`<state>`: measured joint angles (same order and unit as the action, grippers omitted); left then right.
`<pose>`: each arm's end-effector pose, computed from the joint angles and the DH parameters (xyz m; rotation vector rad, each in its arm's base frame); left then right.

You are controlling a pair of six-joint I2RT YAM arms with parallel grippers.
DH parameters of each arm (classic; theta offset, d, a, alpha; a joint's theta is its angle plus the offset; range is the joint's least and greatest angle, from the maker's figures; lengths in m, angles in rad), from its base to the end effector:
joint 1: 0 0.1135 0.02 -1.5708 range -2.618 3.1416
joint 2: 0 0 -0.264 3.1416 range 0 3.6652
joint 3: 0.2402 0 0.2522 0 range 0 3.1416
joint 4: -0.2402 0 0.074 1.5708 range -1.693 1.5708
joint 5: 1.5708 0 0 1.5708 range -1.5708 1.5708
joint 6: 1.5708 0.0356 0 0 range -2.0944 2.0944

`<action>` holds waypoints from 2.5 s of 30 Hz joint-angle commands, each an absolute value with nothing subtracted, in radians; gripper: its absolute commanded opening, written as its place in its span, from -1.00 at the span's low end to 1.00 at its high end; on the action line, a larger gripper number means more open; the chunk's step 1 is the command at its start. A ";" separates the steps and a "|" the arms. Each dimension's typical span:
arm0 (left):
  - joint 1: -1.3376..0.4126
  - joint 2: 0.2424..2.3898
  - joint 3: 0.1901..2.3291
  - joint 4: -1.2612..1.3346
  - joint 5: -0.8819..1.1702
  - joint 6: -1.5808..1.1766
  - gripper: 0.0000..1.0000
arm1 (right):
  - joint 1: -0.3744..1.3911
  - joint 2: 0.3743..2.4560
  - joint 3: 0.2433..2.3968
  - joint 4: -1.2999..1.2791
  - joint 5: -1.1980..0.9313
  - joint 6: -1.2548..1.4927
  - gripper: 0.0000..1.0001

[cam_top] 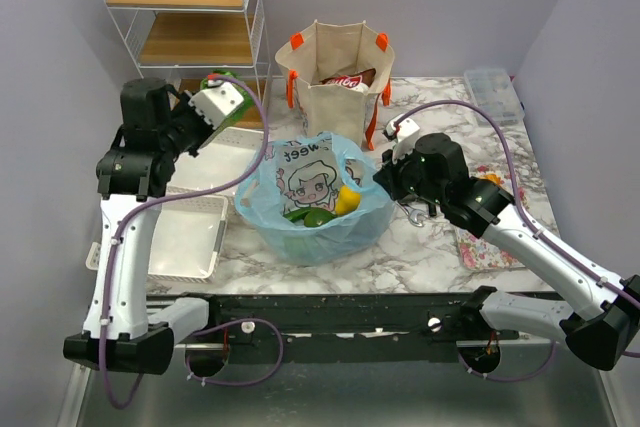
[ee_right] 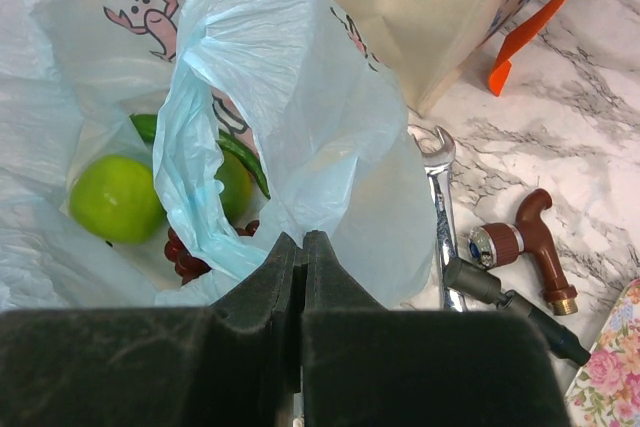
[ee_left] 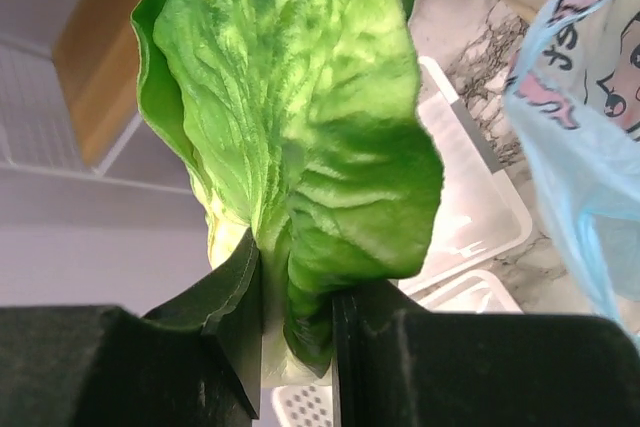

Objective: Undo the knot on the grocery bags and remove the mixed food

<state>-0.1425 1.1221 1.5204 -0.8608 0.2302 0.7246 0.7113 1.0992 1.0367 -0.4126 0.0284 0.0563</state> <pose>0.2020 -0.0372 0.4532 0.9786 1.7703 0.1348 0.1868 0.1597 0.3431 -0.6506 1.9711 0.4469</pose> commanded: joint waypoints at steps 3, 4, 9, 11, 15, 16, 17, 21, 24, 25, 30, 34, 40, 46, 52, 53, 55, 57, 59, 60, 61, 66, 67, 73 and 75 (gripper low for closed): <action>0.162 1.206 1.378 -0.731 0.451 0.564 -1.00 | 0.705 1.081 1.039 -0.416 0.047 0.058 -0.99; 0.199 1.233 1.361 -0.691 0.456 0.548 -1.00 | 0.705 1.080 1.036 -0.416 0.046 0.057 -0.99; 0.299 1.398 1.345 -0.551 0.455 0.434 -1.00 | 0.704 1.078 1.032 -0.418 0.040 0.056 -0.99; 0.301 1.459 1.355 -0.518 0.456 0.401 -1.00 | 0.702 1.076 1.031 -0.416 0.041 0.052 -0.99; 0.302 1.538 1.326 -0.422 0.423 0.339 -0.91 | 0.696 1.079 1.038 -0.416 0.046 0.048 -0.99; 0.302 1.559 1.330 -0.416 0.406 0.325 -0.87 | 0.695 1.081 1.043 -0.416 0.046 0.046 -0.99; 0.302 1.583 1.337 -0.415 0.385 0.313 -0.85 | 0.693 1.083 1.048 -0.416 0.046 0.044 -0.99; 0.303 1.657 1.374 -0.451 0.300 0.287 -0.83 | 0.692 1.093 1.057 -0.410 0.042 0.031 -0.99; 0.309 1.673 1.362 -0.464 0.257 0.301 -0.84 | 0.691 1.098 1.063 -0.408 0.040 0.028 -0.99; 0.311 1.671 1.349 -0.466 0.248 0.308 -0.84 | 0.691 1.099 1.065 -0.408 0.040 0.028 -0.99; 0.311 1.689 1.335 -0.516 0.198 0.336 -0.39 | 0.692 1.104 1.061 -0.406 0.034 0.026 -0.99; 0.310 1.718 1.363 -0.569 0.166 0.331 0.13 | 0.691 1.108 1.057 -0.403 0.027 0.028 -0.99; 0.310 1.603 1.390 -0.622 0.321 0.311 0.82 | 0.692 1.116 1.076 -0.403 0.026 0.028 -0.99; 0.256 1.409 1.395 -0.741 0.614 0.341 0.97 | 0.692 1.133 1.083 -0.384 0.016 0.020 -0.99; 0.094 1.261 1.357 -0.833 0.811 0.326 0.97 | 0.691 1.141 1.088 -0.384 0.007 0.023 -0.99; 0.050 1.253 1.345 -0.825 0.791 0.314 0.97 | 0.692 1.141 1.088 -0.385 -0.019 0.024 -0.99; -0.034 1.250 1.325 -0.797 0.731 0.276 0.97 | 0.692 1.141 1.088 -0.387 -0.040 0.028 -0.99; -0.096 1.261 1.307 -0.759 0.696 0.262 0.97 | 0.691 1.140 1.086 -0.391 -0.060 0.024 -0.99; -0.158 1.272 1.278 -0.712 0.607 0.268 0.97 | 0.692 1.138 1.089 -0.400 -0.080 0.011 -0.99; -0.195 1.280 1.261 -0.692 0.536 0.271 0.97 | 0.691 1.137 1.091 -0.406 -0.088 0.010 -0.99; -0.215 1.298 1.255 -0.681 0.481 0.277 0.97 | 0.692 1.137 1.094 -0.409 -0.089 -0.021 -0.99; -0.261 1.403 1.280 -0.700 0.281 0.219 0.93 | 0.692 1.136 1.104 -0.399 -0.078 -0.029 -0.99; -0.260 1.411 1.286 -0.704 0.290 0.210 0.75 | 0.692 1.138 1.106 -0.391 -0.073 -0.032 -0.99; -0.263 1.381 1.410 -0.706 0.565 0.162 -0.91 | 0.691 1.184 1.182 -0.346 -0.017 -0.071 -0.99; -0.266 1.339 1.459 -0.670 0.635 0.144 -1.00 | 0.692 1.197 1.238 -0.338 0.026 -0.083 -0.99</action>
<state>-0.2584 1.4372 1.3293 -0.7418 0.4377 0.1955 0.6979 1.1709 1.1355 -0.4030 -0.0479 -0.0406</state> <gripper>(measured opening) 0.057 0.027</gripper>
